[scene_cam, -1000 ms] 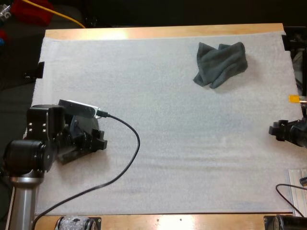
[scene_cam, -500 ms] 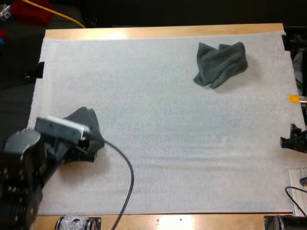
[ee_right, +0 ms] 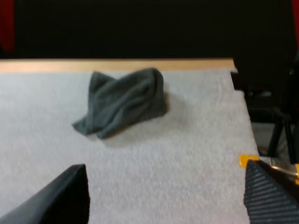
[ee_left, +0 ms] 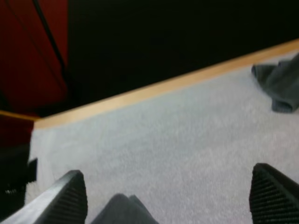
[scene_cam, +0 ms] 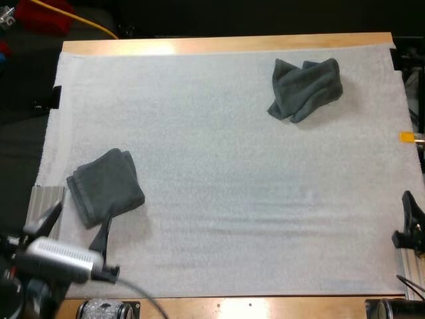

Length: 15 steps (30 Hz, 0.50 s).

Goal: Pick towel from pile, fold and stack

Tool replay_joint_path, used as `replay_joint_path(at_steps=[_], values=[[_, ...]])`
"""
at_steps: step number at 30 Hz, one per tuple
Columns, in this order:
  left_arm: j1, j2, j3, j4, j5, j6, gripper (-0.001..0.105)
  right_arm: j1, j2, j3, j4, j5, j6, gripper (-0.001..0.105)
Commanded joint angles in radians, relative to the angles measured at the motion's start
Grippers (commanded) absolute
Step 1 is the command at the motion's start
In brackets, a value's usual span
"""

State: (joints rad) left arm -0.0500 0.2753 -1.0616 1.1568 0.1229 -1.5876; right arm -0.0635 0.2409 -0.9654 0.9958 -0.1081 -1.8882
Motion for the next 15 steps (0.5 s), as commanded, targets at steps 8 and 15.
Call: replay_joint_path(at_steps=[8,15], values=[[-0.005,-0.136,0.000,0.118,-0.008,0.000,0.069,0.001,-0.132,-0.003,0.104,-0.008,0.020,0.067],[-0.005,-0.249,0.037,0.228,-0.007,-0.002,0.069,0.001,-0.235,-0.003,0.194,-0.008,0.080,0.067]])
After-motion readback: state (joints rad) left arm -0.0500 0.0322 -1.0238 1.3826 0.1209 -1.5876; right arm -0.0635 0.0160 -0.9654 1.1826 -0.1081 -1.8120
